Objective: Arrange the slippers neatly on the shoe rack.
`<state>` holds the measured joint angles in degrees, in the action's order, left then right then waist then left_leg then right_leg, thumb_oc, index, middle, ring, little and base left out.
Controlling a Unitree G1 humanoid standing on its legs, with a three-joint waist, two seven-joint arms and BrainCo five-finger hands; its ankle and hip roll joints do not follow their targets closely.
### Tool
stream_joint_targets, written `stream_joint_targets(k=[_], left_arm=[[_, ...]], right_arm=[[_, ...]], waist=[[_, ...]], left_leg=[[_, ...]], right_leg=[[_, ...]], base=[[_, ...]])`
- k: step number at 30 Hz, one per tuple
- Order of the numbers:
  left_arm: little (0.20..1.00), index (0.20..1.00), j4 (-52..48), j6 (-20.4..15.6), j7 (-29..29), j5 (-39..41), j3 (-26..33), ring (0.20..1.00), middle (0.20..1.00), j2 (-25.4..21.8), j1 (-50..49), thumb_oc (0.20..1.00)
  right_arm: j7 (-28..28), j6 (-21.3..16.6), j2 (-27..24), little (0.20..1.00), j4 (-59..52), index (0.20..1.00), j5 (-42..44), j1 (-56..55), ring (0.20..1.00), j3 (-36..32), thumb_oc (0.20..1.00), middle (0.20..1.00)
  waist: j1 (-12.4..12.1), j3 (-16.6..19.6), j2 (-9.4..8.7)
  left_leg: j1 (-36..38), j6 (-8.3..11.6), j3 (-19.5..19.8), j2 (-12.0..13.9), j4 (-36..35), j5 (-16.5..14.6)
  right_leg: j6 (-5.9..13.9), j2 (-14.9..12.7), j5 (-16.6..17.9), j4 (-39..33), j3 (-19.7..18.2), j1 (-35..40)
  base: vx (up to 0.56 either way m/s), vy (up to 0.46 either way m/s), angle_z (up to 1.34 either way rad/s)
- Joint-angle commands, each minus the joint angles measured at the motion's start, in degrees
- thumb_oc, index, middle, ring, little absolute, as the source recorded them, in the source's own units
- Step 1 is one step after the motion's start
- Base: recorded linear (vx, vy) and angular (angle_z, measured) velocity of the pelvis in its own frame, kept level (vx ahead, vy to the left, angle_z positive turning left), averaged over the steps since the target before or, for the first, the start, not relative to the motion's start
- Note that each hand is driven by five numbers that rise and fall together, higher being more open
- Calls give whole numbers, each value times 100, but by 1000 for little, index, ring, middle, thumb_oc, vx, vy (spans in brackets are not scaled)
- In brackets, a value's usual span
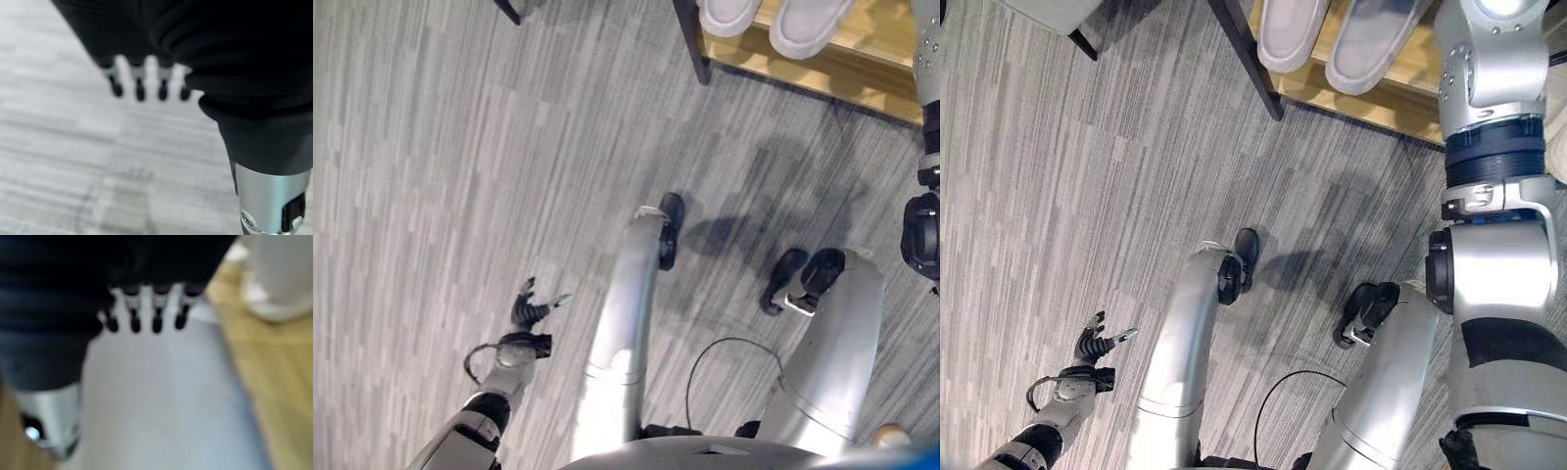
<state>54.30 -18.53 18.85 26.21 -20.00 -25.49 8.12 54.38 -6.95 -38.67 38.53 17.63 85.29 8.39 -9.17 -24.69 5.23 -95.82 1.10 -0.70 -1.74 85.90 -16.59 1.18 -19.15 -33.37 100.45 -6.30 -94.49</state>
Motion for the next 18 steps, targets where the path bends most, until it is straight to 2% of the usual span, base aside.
stream_joint_targets(k=[1, 3, 5, 6, 8, 11, 18], left_arm=[[1000, 1000, 651, -135, 377, 338, 769, 1000, 1000, -94, -244, 1000], [1000, 1000, 899, -115, 344, 725, 1092, 1000, 1000, -10, -362, 1000], [1000, 1000, 990, -107, 328, 844, 1193, 1000, 1000, 32, -394, 1000], [1000, 1000, 1135, -101, 310, 1213, 1438, 1000, 1000, 91, -415, 1000], [1000, 1000, 1170, -89, 281, 1360, 1489, 1000, 1000, 122, -479, 1000], [1000, 1000, 1000, -125, 196, 1470, 1382, 1000, 1000, 113, -564, 1000], [1000, 1000, 947, -134, 108, 1453, 1119, 1000, 1000, 151, -786, 1000]], right_arm=[[-147, 175, -357, 1000, -479, 1000, -778, 217, 1000, 526, 1000, 1000], [-310, 478, -448, 1000, -475, 1000, -1120, 281, 1000, 842, 1000, 1000], [-337, 576, -396, 1000, -535, 1000, -1256, 242, 1000, 876, 1000, 1000], [-483, 794, -373, 1000, -532, 1000, -1491, 121, 1000, 969, 1000, 1000], [-647, 950, -263, 1000, -630, 1000, -1666, -64, 1000, 988, 1000, 1000], [-797, 1038, -114, 1000, -692, 1000, -1740, -317, 1000, 916, 1000, 1000], [-950, 959, 187, 1000, -278, 1000, -1509, -551, 1000, 847, 1000, 1000]], waist=[[-59, -511, -55], [-77, -511, -116], [-77, -511, -119], [-65, -511, -134], [-30, -511, -165], [-6, -511, -139], [-22, -511, -78]], left_leg=[[586, 213, 801, 164, 767, -1424], [586, 199, 862, 259, 1120, -1570], [586, 184, 901, 291, 1232, -1621], [586, 184, 1006, 303, 1515, -1675], [586, 188, 1076, 319, 1775, -1766], [586, 168, 1167, 337, 2109, -1906], [586, 175, 1156, 374, 2506, -2084]], right_leg=[[198, 32, 220, -138, -33, 453], [141, 63, 89, 107, -6, 453], [135, 82, 58, 203, -7, 453], [117, 101, 29, 374, 22, 453], [96, 113, -40, 596, -21, 453], [101, 137, -95, 863, -62, 453], [91, 184, -210, 1247, -158, 453]], base=[[69, -7, -17], [61, -13, -24], [29, 2, -25], [0, -4, -20], [11, -11, -25], [-15, 19, -17], [-11, 10, -9]])
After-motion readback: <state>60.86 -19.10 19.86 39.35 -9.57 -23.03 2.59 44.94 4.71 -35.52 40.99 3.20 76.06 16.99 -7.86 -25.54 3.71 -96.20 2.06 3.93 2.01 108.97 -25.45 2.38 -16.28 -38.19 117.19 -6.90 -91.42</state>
